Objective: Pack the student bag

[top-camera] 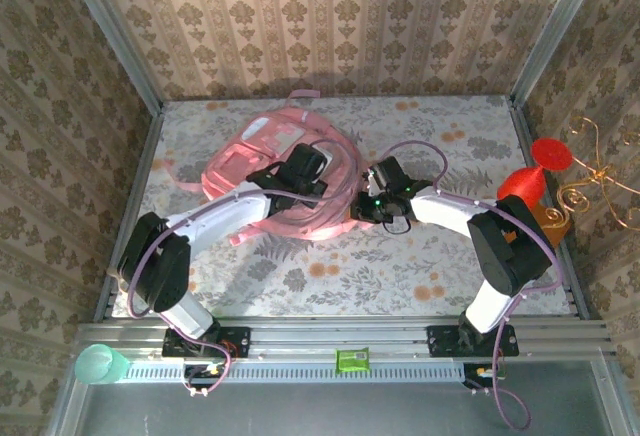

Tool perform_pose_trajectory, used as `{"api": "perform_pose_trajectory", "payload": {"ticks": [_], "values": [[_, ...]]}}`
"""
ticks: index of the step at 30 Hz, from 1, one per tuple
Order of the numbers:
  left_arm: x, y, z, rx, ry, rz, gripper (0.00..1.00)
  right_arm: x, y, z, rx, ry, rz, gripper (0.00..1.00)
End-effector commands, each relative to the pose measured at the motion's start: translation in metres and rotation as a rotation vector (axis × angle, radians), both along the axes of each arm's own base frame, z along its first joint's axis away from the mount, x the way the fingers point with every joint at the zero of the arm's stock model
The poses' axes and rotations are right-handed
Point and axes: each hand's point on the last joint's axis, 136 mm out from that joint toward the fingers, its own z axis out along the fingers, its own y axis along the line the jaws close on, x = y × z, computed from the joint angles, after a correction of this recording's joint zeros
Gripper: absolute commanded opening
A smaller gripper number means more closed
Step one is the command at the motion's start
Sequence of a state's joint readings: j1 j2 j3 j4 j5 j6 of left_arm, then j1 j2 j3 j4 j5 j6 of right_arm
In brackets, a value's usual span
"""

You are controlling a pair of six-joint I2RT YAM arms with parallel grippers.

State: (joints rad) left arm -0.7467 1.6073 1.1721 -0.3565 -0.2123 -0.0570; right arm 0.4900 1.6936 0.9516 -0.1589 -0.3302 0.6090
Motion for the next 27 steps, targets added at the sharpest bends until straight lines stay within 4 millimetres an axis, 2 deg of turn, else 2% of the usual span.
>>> {"api": "perform_pose_trajectory", "payload": {"ticks": [1,11,13,14,16,20,23,27], "values": [[0.009,0.012,0.019,-0.075,0.003,0.030,0.37,-0.005,0.007,0.006,0.034,-0.010,0.032,0.14],[0.015,0.023,0.028,-0.258,0.068,0.034,0.14,-0.004,0.006,0.006,0.020,-0.001,0.019,0.15],[0.015,0.026,0.032,-0.279,0.062,0.031,0.06,-0.004,0.006,0.006,0.021,0.003,0.014,0.15],[0.015,0.027,0.036,-0.293,0.059,0.027,0.01,-0.006,0.008,0.007,0.025,0.006,0.017,0.15],[0.013,0.027,0.050,-0.337,0.044,0.009,0.00,-0.013,0.015,0.011,0.032,0.002,0.035,0.17],[0.007,0.029,0.090,-0.530,0.006,-0.054,0.00,-0.028,0.027,0.028,0.004,-0.053,0.084,0.34],[0.005,0.040,0.100,-0.592,0.001,-0.064,0.00,-0.028,0.003,0.038,-0.131,-0.122,0.074,0.44],[0.004,0.045,0.095,-0.620,0.034,-0.046,0.00,-0.020,-0.045,0.060,-0.344,-0.248,0.006,0.52]]}}
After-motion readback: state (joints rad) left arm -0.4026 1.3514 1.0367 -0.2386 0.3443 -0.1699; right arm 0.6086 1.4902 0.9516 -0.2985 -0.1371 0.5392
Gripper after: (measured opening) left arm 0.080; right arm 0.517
